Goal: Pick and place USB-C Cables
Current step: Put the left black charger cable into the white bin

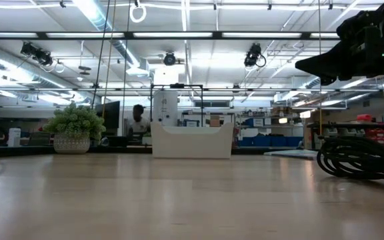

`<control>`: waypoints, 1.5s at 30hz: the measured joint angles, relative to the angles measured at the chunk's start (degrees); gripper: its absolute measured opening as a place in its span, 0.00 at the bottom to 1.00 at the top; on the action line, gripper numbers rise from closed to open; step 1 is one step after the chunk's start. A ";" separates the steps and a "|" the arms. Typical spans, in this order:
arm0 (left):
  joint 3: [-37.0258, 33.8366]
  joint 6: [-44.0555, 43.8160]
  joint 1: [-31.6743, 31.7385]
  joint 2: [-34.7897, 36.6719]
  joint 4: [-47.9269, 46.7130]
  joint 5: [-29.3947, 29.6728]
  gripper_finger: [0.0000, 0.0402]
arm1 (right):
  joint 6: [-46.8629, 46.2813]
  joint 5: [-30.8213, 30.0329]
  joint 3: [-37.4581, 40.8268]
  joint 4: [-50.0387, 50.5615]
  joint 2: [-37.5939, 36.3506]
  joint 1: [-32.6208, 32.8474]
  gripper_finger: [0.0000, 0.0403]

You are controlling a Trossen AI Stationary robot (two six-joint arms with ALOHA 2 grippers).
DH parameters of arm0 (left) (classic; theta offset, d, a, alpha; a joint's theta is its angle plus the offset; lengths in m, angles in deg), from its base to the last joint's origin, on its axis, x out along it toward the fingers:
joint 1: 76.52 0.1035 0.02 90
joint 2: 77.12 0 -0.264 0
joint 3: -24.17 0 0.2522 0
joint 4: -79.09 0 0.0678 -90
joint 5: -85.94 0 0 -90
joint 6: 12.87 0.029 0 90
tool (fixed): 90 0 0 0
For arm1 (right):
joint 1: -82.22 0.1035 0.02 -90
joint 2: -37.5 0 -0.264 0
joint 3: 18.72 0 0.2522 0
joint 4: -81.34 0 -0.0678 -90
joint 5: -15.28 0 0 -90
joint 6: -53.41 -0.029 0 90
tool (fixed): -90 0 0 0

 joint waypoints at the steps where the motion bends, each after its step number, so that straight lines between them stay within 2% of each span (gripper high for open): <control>1: 0.00 0.96 0.23 -0.57 -0.69 -0.02 0.10 | 0.00 0.02 0.00 0.00 0.00 0.00 0.05; 5: 0.00 2.22 0.25 -3.27 -0.09 -0.18 0.10 | 0.01 0.02 0.00 0.00 0.00 -0.01 0.05; 11: 0.00 1.62 0.41 -8.01 2.13 -3.94 0.10 | 0.01 0.01 0.00 -0.02 -0.02 -0.01 0.05; 25: -0.02 0.72 1.08 -16.59 -1.47 -11.55 0.10 | 0.00 0.02 0.00 -0.13 -0.02 0.00 0.05; 30: -0.02 4.55 1.08 -19.45 -7.53 -14.08 0.10 | 0.00 0.00 0.00 -0.13 -0.02 -0.02 0.05; 45: -0.13 24.19 0.38 -23.82 -32.63 -14.66 0.10 | 0.02 -0.02 0.00 -0.18 0.00 0.00 0.05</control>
